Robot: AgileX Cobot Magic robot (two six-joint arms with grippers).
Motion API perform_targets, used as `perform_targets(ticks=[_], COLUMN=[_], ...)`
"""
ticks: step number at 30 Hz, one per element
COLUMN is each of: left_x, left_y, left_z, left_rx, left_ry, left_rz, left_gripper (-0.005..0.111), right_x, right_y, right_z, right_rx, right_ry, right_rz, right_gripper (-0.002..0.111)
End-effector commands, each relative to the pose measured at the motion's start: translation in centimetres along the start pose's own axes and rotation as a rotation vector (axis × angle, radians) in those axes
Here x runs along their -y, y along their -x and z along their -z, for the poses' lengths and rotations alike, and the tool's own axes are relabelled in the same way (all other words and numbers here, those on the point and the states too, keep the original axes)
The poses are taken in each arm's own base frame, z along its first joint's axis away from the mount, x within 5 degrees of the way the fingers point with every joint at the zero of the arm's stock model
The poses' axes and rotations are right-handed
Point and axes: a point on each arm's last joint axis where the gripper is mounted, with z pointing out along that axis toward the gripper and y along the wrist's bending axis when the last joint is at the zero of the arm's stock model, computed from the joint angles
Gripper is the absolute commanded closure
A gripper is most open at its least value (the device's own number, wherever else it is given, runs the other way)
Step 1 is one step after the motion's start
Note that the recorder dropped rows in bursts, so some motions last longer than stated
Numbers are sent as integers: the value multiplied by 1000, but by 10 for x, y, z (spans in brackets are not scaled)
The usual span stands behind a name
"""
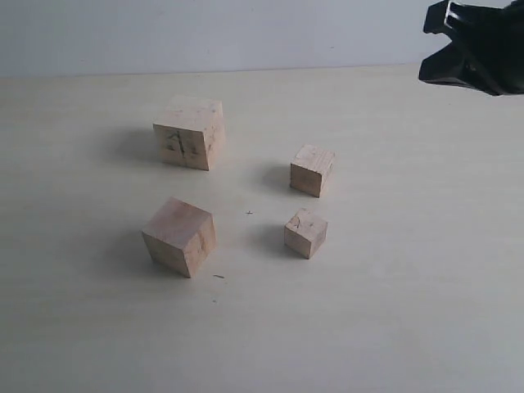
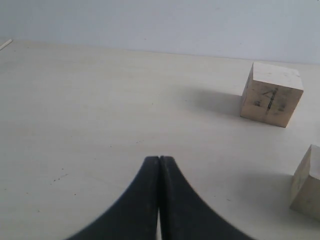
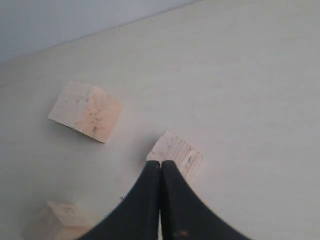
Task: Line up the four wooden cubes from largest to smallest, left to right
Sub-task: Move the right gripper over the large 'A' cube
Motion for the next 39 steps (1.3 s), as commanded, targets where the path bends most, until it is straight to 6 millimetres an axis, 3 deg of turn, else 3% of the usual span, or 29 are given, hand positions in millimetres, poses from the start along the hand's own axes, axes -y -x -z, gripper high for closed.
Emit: perform_targets(ticks=[1, 5, 10, 13, 19, 28, 34, 39], left_x=[0, 0, 0, 0, 0, 0, 0, 0], left_y=[0, 0, 0, 0, 0, 0, 0, 0], left_z=[0, 0, 0, 0, 0, 0, 0, 0], left_rx=[13, 13, 13, 13, 13, 13, 13, 13], left_ry=[-4, -4, -4, -4, -4, -4, -4, -4], left_rz=[-3, -3, -3, -3, -5, -5, -5, -5], left_gripper=[107, 107, 107, 107, 107, 107, 107, 107], right_x=[6, 16, 22, 25, 19, -32, -32, -47], right_y=[12, 20, 29, 36, 46, 43, 29, 7], right_z=[-31, -65, -106, -129, -173, -233, -251, -255], right_rx=[-29, -80, -143, -145, -152, -182, -263, -321], right_ry=[5, -5, 64, 115, 254, 321, 334, 452], right_rz=[62, 27, -101, -197, -206, -68, -67, 225], right_gripper=[108, 96, 66, 58, 58, 58, 58, 58])
